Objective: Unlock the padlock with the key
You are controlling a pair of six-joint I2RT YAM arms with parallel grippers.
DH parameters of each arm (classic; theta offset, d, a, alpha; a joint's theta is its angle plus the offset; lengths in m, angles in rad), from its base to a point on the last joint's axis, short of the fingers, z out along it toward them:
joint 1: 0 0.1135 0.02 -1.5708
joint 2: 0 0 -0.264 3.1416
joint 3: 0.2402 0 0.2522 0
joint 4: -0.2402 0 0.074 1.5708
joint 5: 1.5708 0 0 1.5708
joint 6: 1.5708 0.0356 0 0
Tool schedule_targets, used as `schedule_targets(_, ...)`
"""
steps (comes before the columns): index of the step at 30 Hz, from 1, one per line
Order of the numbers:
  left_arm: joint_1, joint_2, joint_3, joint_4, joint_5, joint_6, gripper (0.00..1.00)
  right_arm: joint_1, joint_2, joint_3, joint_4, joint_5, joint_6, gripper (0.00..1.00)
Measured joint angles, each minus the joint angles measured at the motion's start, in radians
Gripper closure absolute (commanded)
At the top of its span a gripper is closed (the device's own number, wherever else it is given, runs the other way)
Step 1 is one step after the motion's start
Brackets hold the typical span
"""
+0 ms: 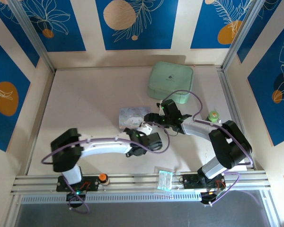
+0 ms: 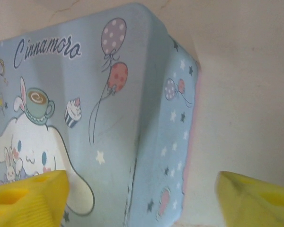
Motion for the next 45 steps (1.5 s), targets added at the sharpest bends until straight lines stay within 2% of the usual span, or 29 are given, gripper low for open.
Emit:
schedule_targets(7,0.155,-0.243,-0.062,0.109,0.104,0.153,0.00,0.025,-0.127,0.000,-0.097,0.063,-0.034,0.01)
schedule_targets(12,0.301,-0.293,-0.092,0.167,0.183,0.307,0.01,0.166,-0.187,0.000,-0.149,0.186,-0.025,0.01)
schedule_targets(16,0.404,-0.303,-0.123,0.222,0.247,0.398,0.01,0.291,-0.142,0.020,-0.174,0.252,0.005,0.00)
schedule_targets(21,0.497,-0.329,-0.167,0.286,0.323,0.463,0.00,0.389,-0.001,0.074,-0.170,0.292,0.044,0.02)
schedule_targets(28,0.546,-0.339,-0.206,0.340,0.393,0.485,0.01,0.449,0.112,0.119,-0.169,0.332,0.088,0.06)
schedule_targets(35,0.619,-0.343,-0.224,0.362,0.431,0.440,0.01,0.486,0.180,0.164,-0.180,0.407,0.106,0.11)
schedule_targets(41,0.625,-0.343,-0.224,0.367,0.440,0.413,0.01,0.523,0.237,0.220,-0.217,0.444,0.107,0.15)
schedule_targets(45,0.625,-0.343,-0.224,0.369,0.441,0.394,0.01,0.527,0.267,0.253,-0.261,0.472,0.114,0.23)
